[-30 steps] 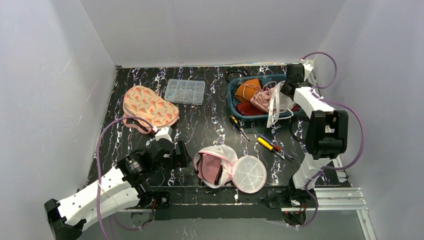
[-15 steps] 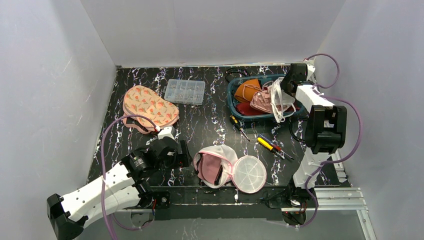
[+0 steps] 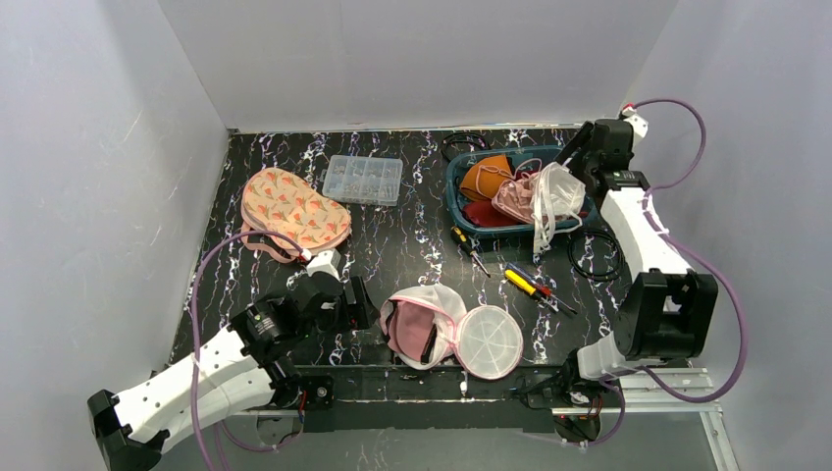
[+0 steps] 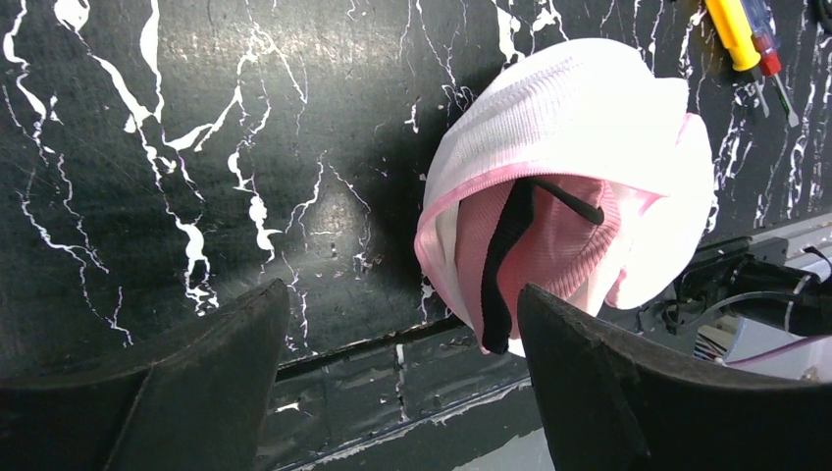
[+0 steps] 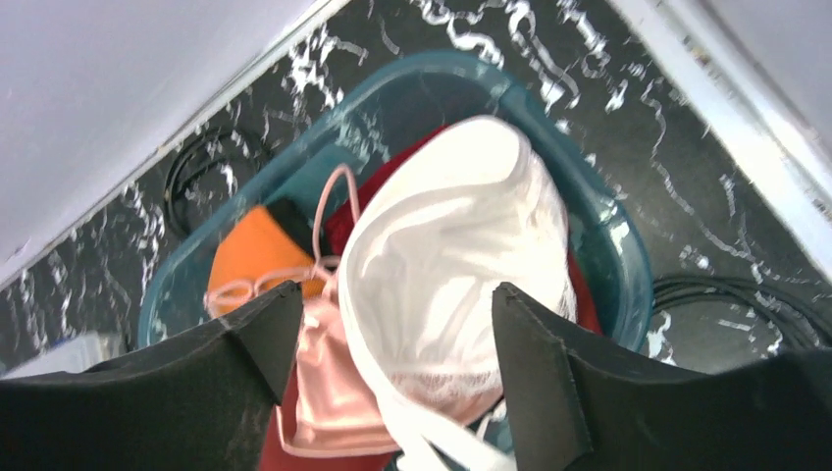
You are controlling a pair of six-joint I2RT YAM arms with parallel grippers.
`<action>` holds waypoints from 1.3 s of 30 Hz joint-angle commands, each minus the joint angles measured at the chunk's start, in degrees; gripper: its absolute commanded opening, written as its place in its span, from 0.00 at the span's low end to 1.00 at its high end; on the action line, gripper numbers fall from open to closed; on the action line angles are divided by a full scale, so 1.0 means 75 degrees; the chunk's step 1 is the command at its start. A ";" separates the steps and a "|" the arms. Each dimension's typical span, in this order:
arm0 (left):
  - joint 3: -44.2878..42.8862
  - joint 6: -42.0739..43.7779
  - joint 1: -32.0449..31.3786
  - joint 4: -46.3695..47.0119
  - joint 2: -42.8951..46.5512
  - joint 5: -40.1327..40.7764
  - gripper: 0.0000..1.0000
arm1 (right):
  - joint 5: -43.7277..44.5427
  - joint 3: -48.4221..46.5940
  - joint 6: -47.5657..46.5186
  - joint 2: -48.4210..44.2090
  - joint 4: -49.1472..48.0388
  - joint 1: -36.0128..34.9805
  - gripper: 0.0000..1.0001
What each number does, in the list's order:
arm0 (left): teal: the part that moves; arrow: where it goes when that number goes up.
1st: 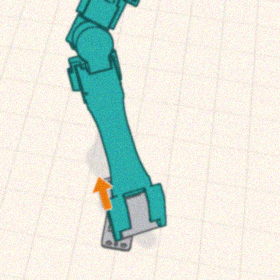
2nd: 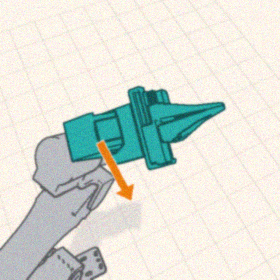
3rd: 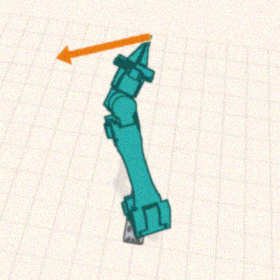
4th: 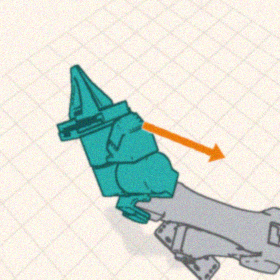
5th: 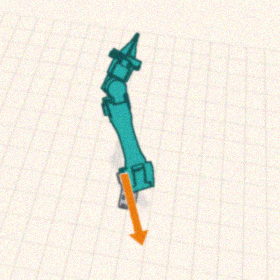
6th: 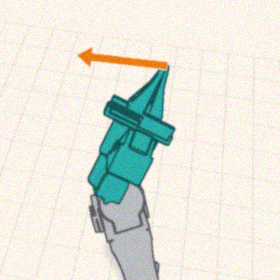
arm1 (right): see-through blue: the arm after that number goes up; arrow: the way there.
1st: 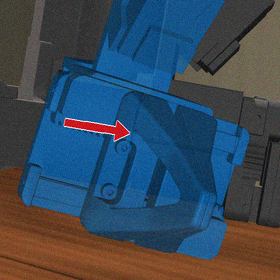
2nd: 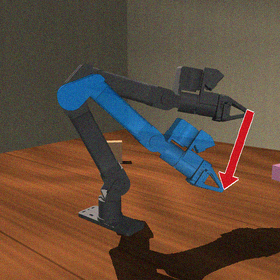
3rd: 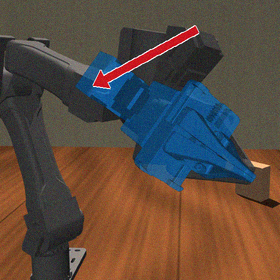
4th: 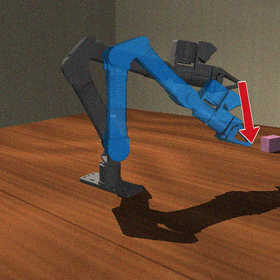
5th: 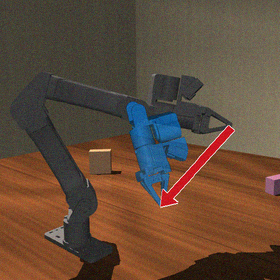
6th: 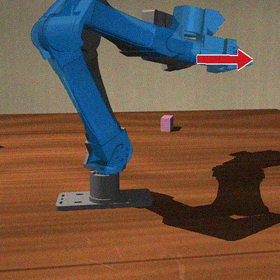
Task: Unzip the laundry bag and remove the bra
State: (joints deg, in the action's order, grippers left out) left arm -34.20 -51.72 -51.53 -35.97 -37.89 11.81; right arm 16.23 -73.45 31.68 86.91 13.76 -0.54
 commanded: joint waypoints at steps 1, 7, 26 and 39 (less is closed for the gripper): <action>0.0215 -0.0222 0.0018 -0.0038 0.0315 -0.0202 0.83 | -0.1263 0.0626 0.0110 -0.0428 0.0344 -0.0071 0.82; 0.0322 -0.0360 0.0017 -0.0025 0.0435 -0.0473 0.82 | -0.1324 0.1355 -0.0539 -0.0580 0.0550 -0.0570 0.88; 0.0411 -0.0429 0.0018 -0.0023 0.0376 -0.0547 0.81 | -0.0798 0.0456 -0.1182 0.0417 0.1143 -0.1183 0.16; 0.0335 -0.0371 0.0024 -0.0051 0.0197 -0.0491 0.80 | -0.1156 -0.1202 -0.0676 0.1096 0.1245 -0.1174 0.01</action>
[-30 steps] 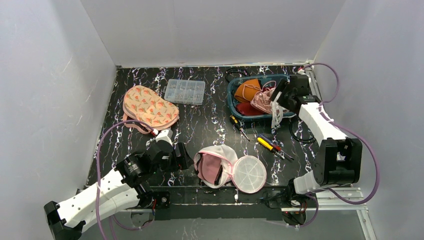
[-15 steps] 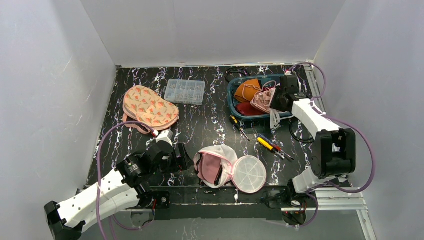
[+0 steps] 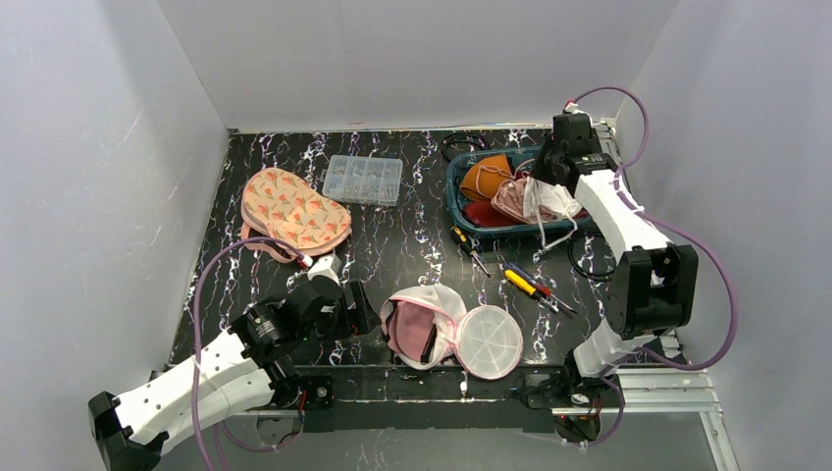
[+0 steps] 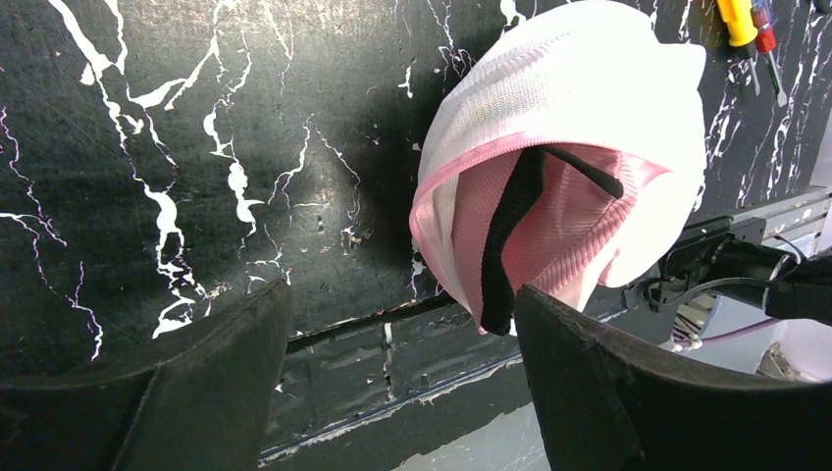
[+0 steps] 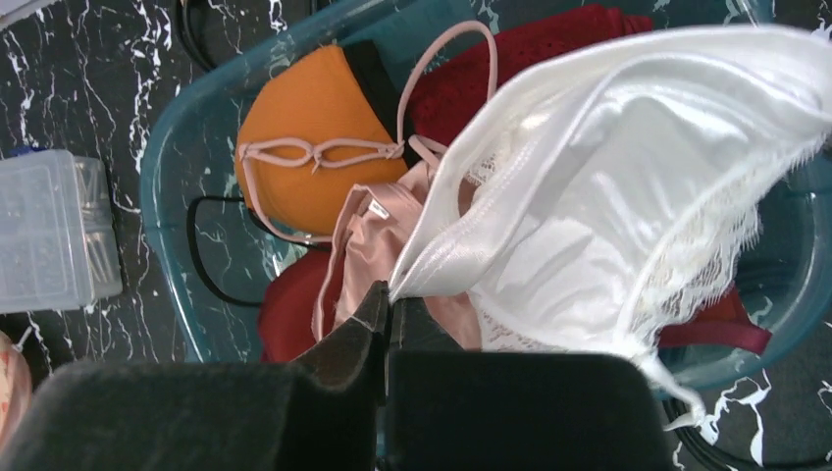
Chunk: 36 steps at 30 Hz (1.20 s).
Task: Unzip the laundry bag and remove the bra
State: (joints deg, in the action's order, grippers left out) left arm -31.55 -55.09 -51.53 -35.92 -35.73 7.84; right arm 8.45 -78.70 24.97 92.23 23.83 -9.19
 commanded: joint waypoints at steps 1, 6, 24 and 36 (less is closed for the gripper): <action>-0.0023 0.0071 0.0022 -0.0057 -0.0125 0.0046 0.81 | -0.0121 -0.0585 0.0252 0.0517 -0.0153 -0.0008 0.01; -0.0024 0.0073 0.0016 -0.0063 -0.0249 0.0102 0.80 | -0.0038 -0.1110 0.0344 0.1458 -0.0231 -0.0008 0.01; -0.0301 0.0353 0.0018 0.0004 -0.0491 0.0232 0.81 | 0.0760 -0.0832 0.0222 -0.0506 0.0390 -0.0023 0.99; -0.0469 0.1050 0.0015 -0.0293 0.0809 0.0609 0.83 | -0.2476 0.1521 0.0044 -0.4032 -0.0450 -0.2489 0.87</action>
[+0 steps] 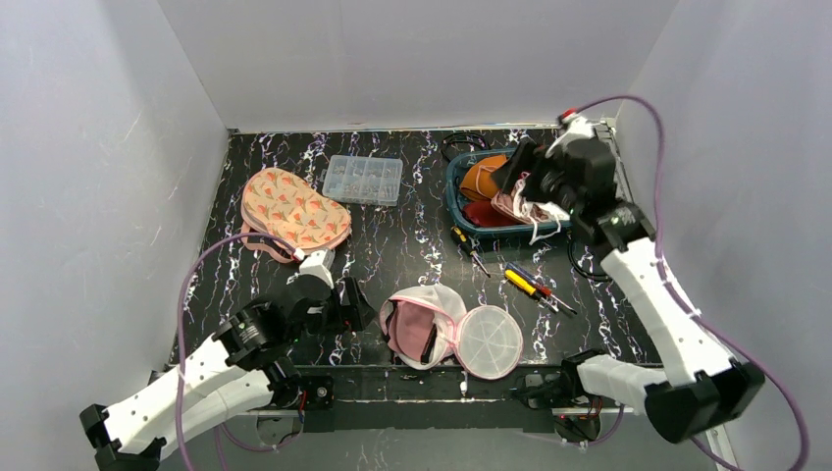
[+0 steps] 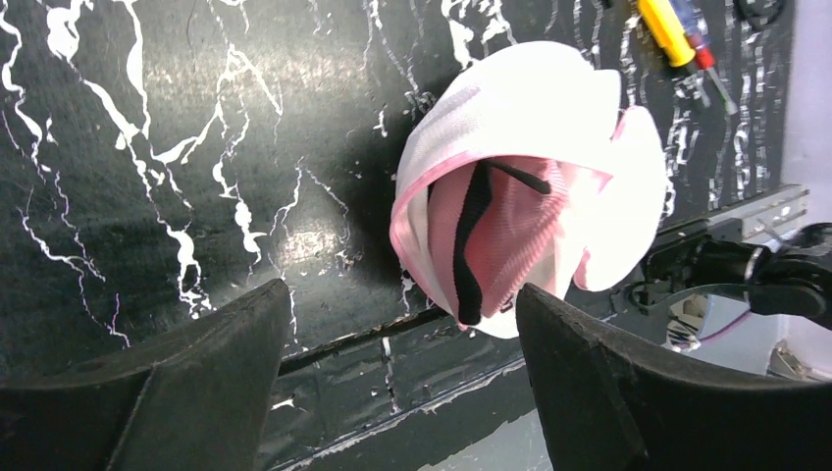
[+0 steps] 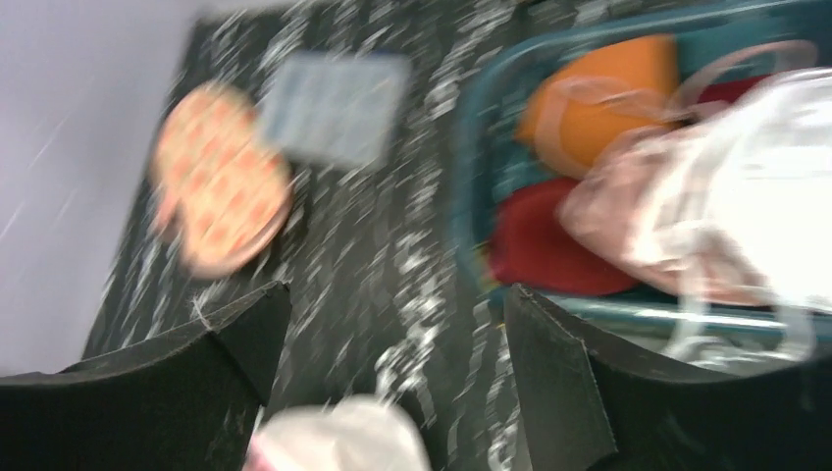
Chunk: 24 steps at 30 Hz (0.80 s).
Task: Unzip the laundry bag and remove the bra
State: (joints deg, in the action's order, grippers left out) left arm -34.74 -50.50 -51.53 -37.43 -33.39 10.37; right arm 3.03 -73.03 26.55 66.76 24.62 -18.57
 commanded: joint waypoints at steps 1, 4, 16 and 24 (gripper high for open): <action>0.0055 0.0503 0.0015 -0.0003 0.0676 0.0293 0.83 | -0.1982 0.1043 -0.0145 -0.0787 -0.0620 -0.1692 0.85; 0.0363 0.0630 0.0020 0.0265 0.1228 0.0266 0.83 | -0.1465 0.1765 0.0067 -0.1163 -0.0641 -0.3596 0.81; 0.1323 0.0417 0.0022 0.0939 0.0992 0.0580 0.78 | 0.3693 0.4176 0.1632 -0.1238 -0.1723 -0.7932 0.78; 0.1820 0.0488 0.0043 0.2574 -0.0821 0.0273 0.73 | 0.3795 0.5158 0.2272 -0.1517 -0.2160 -0.7941 0.72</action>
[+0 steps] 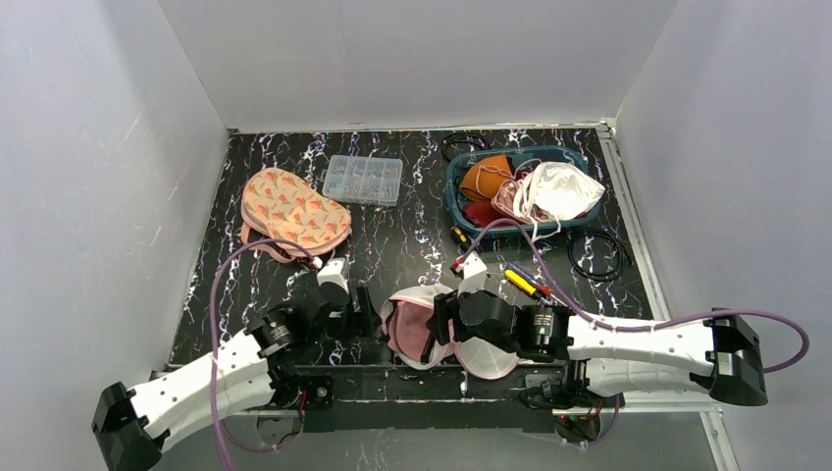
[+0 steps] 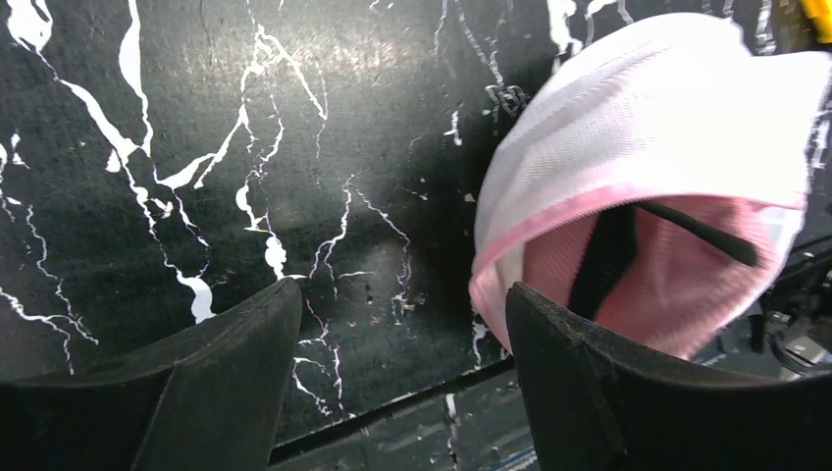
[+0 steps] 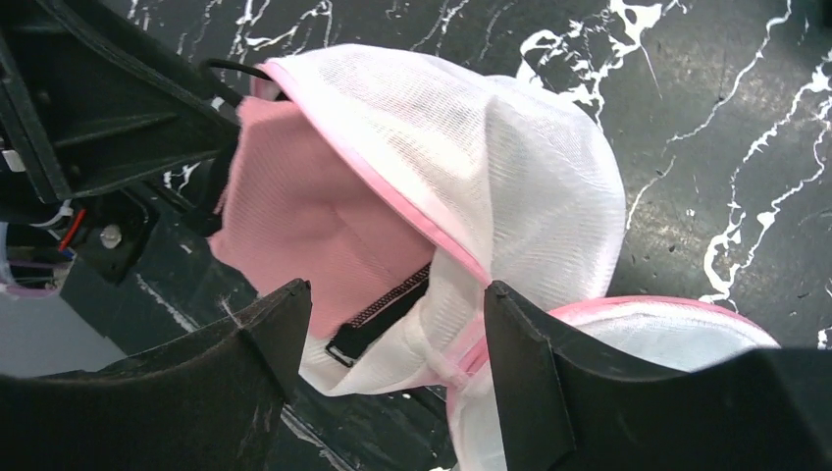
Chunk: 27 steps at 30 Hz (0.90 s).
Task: Unzip the laundry bag and remove the bra
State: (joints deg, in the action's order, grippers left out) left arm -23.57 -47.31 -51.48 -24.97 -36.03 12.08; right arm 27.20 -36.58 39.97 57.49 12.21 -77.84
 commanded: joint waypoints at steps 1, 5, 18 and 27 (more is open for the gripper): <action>0.0430 0.0062 0.0038 0.1161 -0.0622 0.0028 0.74 | 0.0544 0.0401 0.0533 -0.0358 -0.0537 -0.0049 0.72; 0.0828 -0.0024 0.0039 0.2331 -0.1170 -0.0159 0.75 | 0.0478 0.0625 0.0556 -0.0790 -0.0596 -0.0048 0.72; 0.1280 0.0165 0.0033 0.4075 -0.1560 -0.0614 0.72 | 0.0123 0.0918 0.0454 -0.1307 -0.0987 -0.0040 0.73; 0.1552 0.0143 0.0039 0.4212 -0.0909 -0.0731 0.27 | 0.0744 0.0765 0.0859 -0.0645 -0.0410 -0.0043 0.70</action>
State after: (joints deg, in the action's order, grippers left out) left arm -12.45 -46.94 -51.48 5.69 -44.97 6.92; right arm 28.08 -29.41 43.81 50.61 7.16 -77.93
